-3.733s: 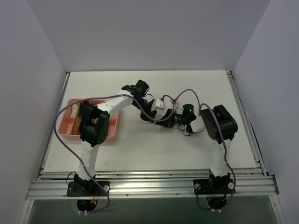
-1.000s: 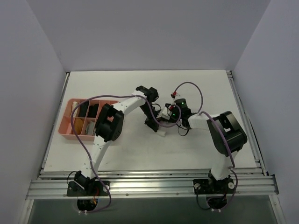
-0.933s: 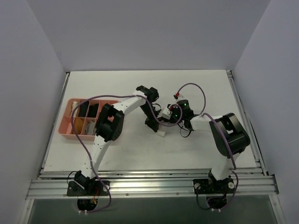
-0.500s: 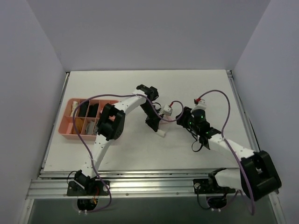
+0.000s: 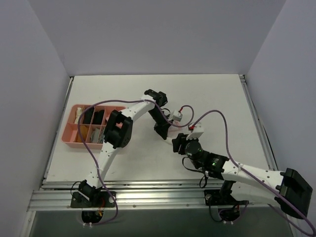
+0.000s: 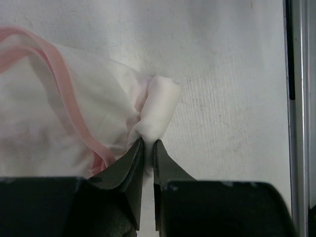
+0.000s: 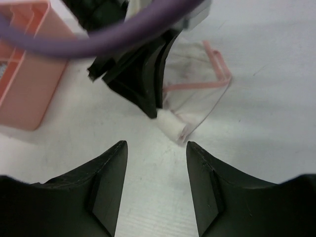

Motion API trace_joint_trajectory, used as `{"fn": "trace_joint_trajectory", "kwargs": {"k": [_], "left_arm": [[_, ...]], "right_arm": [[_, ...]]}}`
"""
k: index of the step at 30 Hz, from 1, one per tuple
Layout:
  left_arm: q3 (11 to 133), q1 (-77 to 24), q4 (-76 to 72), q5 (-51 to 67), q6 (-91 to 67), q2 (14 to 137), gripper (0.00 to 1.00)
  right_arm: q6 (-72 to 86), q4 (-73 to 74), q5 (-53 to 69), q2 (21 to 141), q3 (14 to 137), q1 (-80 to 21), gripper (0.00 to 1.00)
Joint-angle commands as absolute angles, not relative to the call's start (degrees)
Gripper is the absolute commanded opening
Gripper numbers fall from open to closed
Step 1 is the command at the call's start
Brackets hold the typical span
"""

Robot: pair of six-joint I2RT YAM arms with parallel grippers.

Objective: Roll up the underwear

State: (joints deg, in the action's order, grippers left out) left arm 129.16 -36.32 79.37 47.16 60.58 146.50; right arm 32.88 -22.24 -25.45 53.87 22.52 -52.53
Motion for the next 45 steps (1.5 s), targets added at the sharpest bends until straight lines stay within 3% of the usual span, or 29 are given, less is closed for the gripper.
{"fn": "trace_joint_trajectory", "kwargs": {"k": [1,4,6,11,16,26,42,45], "left_arm": [[128.7,-36.7,94.8,40.3,61.5,151.3,0.1],[129.1,-36.6,94.8,40.3,61.2,151.9,0.1],[129.0,-36.7,94.8,40.0,61.1,151.9,0.11],[128.7,-36.6,94.8,39.0,60.6,151.7,0.11],[128.8,-36.4,94.8,38.1,59.9,152.3,0.11],[128.8,-36.4,94.8,37.3,59.2,152.7,0.11],[128.4,-36.5,94.8,36.7,59.0,153.0,0.11],[128.8,-36.4,94.8,36.6,58.7,153.0,0.11]], "right_arm": [[31.7,-20.3,-36.5,59.3,25.5,-63.0,0.47],[28.5,-21.8,-41.7,65.7,28.0,-70.3,0.47],[19.7,-24.0,-37.6,70.5,30.6,-70.8,0.46],[3.2,-7.3,-37.4,89.6,50.2,-69.3,0.43],[-10.9,2.5,-19.4,98.3,57.6,-59.9,0.43],[-23.5,1.2,-18.6,100.6,55.0,-56.7,0.43],[-29.5,-4.6,-19.1,101.9,50.4,-52.2,0.42],[-30.3,-5.2,-18.3,102.4,49.6,-52.0,0.38]]}}
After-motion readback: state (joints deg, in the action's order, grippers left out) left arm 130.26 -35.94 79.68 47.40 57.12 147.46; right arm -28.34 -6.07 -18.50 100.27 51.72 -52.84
